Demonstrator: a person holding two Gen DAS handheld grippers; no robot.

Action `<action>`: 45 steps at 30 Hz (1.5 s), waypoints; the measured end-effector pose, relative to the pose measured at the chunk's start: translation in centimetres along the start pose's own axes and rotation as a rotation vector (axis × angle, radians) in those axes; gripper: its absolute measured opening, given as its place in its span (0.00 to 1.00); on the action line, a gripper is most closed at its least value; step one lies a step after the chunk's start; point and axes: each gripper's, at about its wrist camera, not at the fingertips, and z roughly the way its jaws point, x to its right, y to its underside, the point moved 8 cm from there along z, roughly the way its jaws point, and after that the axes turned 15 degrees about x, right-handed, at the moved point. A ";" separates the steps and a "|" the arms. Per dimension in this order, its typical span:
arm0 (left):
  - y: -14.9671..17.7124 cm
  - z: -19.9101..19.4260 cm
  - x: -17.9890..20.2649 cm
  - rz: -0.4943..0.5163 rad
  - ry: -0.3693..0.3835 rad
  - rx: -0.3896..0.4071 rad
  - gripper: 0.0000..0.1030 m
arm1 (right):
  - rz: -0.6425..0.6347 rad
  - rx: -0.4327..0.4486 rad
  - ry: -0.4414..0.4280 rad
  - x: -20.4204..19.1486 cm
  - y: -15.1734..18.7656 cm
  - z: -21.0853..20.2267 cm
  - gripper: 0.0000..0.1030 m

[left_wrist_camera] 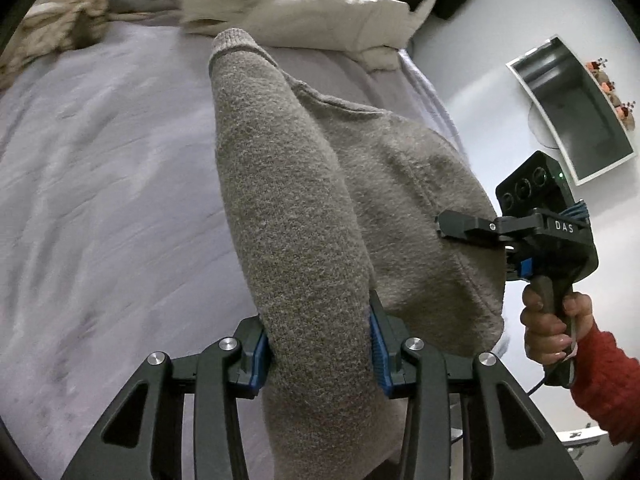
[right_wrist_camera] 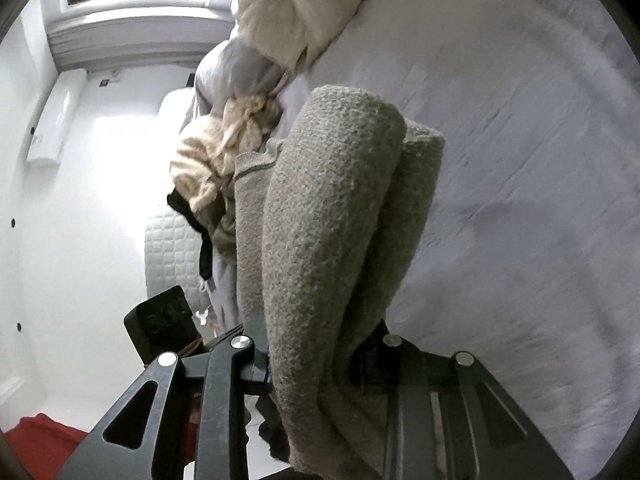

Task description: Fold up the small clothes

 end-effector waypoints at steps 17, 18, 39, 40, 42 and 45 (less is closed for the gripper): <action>6.7 -3.8 -12.4 -0.015 -0.279 -0.033 0.73 | -0.054 -0.029 0.313 4.7 6.4 6.8 0.47; 6.6 -4.2 -12.6 -0.003 -0.316 -0.027 0.78 | -0.070 -0.019 0.336 4.9 6.3 6.0 0.50; 6.7 -1.8 -10.0 0.113 -0.468 -0.054 1.00 | -0.175 0.039 0.568 8.7 5.4 3.7 0.21; 6.7 -2.1 -10.1 0.106 -0.471 -0.049 1.00 | -0.161 0.054 0.577 8.5 5.5 2.9 0.27; 6.7 -2.8 -9.9 0.108 -0.468 -0.039 1.00 | -0.157 0.060 0.587 7.9 6.0 1.7 0.28; 6.6 -3.7 -9.7 0.113 -0.456 -0.038 1.00 | -0.167 0.091 0.520 5.5 7.2 0.1 0.28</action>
